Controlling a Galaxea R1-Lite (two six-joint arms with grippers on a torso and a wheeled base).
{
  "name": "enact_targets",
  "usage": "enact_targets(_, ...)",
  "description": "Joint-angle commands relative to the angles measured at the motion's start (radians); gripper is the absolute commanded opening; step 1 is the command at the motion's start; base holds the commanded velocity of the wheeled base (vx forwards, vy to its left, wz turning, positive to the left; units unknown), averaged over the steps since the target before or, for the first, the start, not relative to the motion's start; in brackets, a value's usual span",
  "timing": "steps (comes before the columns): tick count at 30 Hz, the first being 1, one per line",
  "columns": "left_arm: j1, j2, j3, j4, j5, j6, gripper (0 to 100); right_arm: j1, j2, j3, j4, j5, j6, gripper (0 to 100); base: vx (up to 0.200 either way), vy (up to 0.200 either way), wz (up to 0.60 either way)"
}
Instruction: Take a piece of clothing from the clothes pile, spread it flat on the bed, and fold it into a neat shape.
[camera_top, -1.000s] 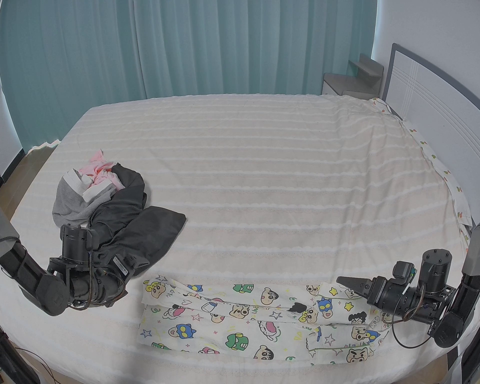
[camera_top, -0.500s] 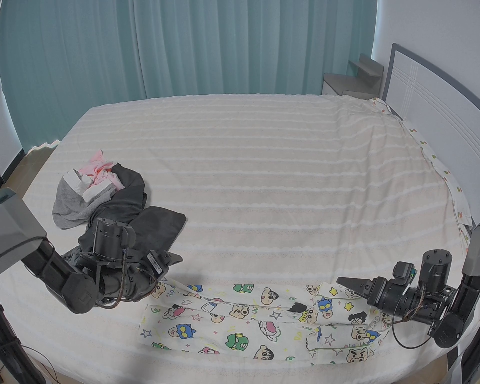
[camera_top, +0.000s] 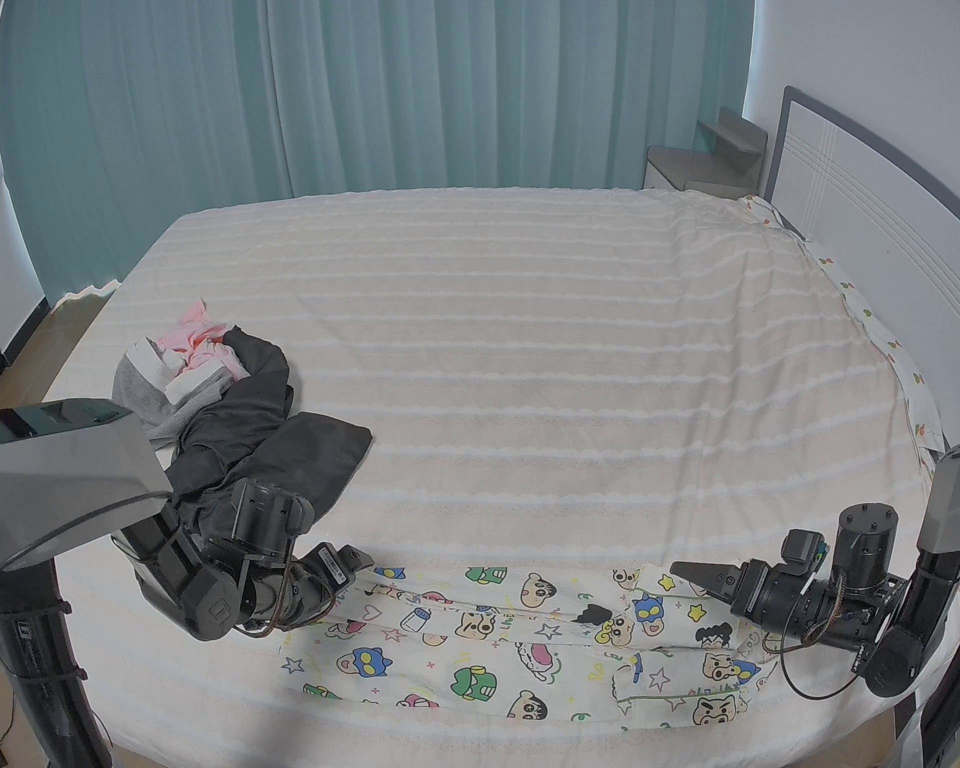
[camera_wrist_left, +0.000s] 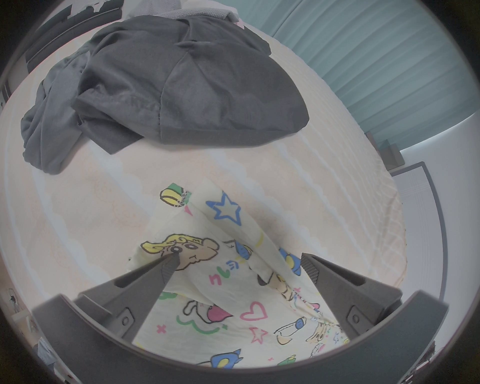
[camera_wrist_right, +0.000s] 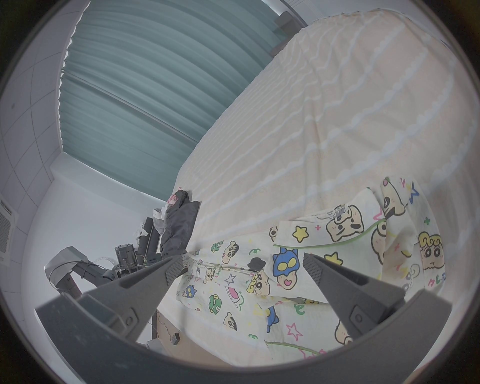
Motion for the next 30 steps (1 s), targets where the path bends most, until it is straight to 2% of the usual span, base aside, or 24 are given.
enact_targets(1, 0.003, 0.030, 0.001, 0.000, 0.011, 0.001, 100, 0.001, 0.016, 0.001, -0.001, 0.000, -0.002, 100, 0.000, 0.000, 0.00)
enact_targets(5, 0.003, 0.017, 0.019, 0.003, 0.013, 0.033, 100, 0.001, 0.024, 0.002, -0.001, 0.000, -0.002, 100, 0.000, 0.000, 0.00)
enact_targets(16, 0.020, -0.209, 0.027, 0.063, 0.011, 0.046, 100, -0.004, 0.024, 0.002, 0.001, -0.001, -0.002, 100, 0.000, 0.000, 0.00)
enact_targets(19, 0.026, -0.244, 0.033, 0.107, 0.006, 0.096, 100, -0.004, 0.024, 0.002, 0.001, -0.001, -0.002, 100, 0.000, 0.000, 0.00)
enact_targets(20, 0.044, -0.255, 0.044, 0.140, 0.006, 0.181, 100, -0.004, 0.024, 0.002, 0.001, 0.000, -0.002, 100, 0.000, 0.000, 0.00)
enact_targets(21, 0.047, -0.257, 0.045, 0.140, 0.006, 0.185, 100, -0.004, 0.024, 0.004, 0.001, -0.001, -0.002, 100, 0.000, 0.000, 0.00)
enact_targets(23, 0.092, -0.260, 0.064, 0.140, 0.003, 0.268, 100, -0.004, 0.026, 0.007, 0.001, -0.001, -0.002, 100, 0.000, 0.000, 0.00)
enact_targets(26, 0.120, -0.260, 0.079, 0.144, -0.004, 0.316, 100, -0.004, 0.024, 0.014, -0.001, -0.001, -0.003, 100, 0.000, 0.000, 0.00)
enact_targets(30, 0.121, -0.266, 0.114, 0.144, -0.043, 0.328, 100, -0.012, 0.024, 0.014, -0.001, -0.001, -0.003, 100, 0.000, 0.000, 0.00)
